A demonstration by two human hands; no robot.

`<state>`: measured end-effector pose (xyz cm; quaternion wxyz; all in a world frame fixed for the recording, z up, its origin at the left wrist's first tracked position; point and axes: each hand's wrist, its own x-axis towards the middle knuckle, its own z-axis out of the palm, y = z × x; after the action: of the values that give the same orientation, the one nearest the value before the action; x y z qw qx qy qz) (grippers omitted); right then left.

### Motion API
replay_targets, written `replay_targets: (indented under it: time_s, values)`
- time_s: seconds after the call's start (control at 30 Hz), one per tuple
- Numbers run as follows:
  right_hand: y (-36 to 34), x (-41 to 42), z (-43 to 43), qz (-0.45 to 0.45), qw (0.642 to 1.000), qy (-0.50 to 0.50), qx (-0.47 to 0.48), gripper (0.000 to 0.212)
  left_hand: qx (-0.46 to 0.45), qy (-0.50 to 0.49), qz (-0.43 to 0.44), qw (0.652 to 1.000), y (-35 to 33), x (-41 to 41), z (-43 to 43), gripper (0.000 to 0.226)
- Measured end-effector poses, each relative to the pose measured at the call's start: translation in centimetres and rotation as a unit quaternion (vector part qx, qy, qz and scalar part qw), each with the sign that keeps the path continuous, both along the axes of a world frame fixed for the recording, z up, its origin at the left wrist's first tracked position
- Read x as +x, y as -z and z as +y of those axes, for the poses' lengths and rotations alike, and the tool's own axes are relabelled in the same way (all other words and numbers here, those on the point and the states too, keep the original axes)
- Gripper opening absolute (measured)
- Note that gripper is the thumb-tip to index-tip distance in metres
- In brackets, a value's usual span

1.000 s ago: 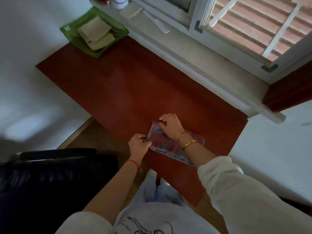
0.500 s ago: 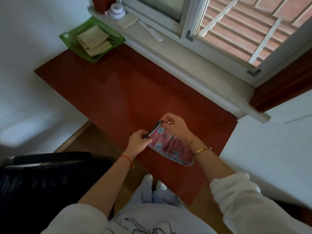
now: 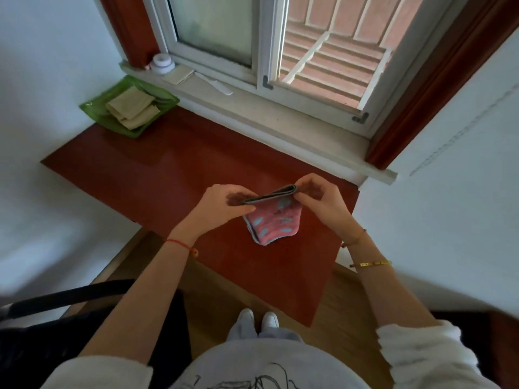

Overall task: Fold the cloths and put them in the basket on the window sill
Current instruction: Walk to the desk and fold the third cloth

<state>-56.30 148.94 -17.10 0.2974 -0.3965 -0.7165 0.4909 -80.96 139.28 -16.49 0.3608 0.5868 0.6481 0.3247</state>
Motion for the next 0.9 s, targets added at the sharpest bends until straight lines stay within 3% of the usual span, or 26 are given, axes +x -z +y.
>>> replay_targets:
  time_s: [0.13, 0.33, 0.5, 0.63, 0.9]
  values:
    - [-1.7, 2.0, -1.7, 0.029, 0.999, -0.026, -0.032, 0.010, -0.023, 0.083, 0.018, 0.996, -2.9, 0.2, 0.2, 0.026]
    - [-1.1, 3.3, -2.4, 0.027, 0.995, -0.032, -0.094, 0.010, -0.065, 0.118, 0.025, 0.991, -2.4, 0.5, 1.5, 0.024]
    - [3.4, 2.6, -0.3, -0.118, 0.991, 0.050, -0.036, 0.012, -0.016, 0.059, 0.104, 0.993, 2.2, 2.3, 3.0, 0.034]
    - [6.6, 2.4, -0.2, -0.187, 0.980, 0.059, -0.034, 0.012, -0.042, -0.013, 0.136, 0.990, 6.2, 4.5, 2.6, 0.037]
    - [12.8, 6.0, -6.0, -0.264, 0.960, -0.059, -0.072, 0.021, -0.109, 0.105, 0.159, 0.976, 10.9, 6.5, -3.8, 0.045]
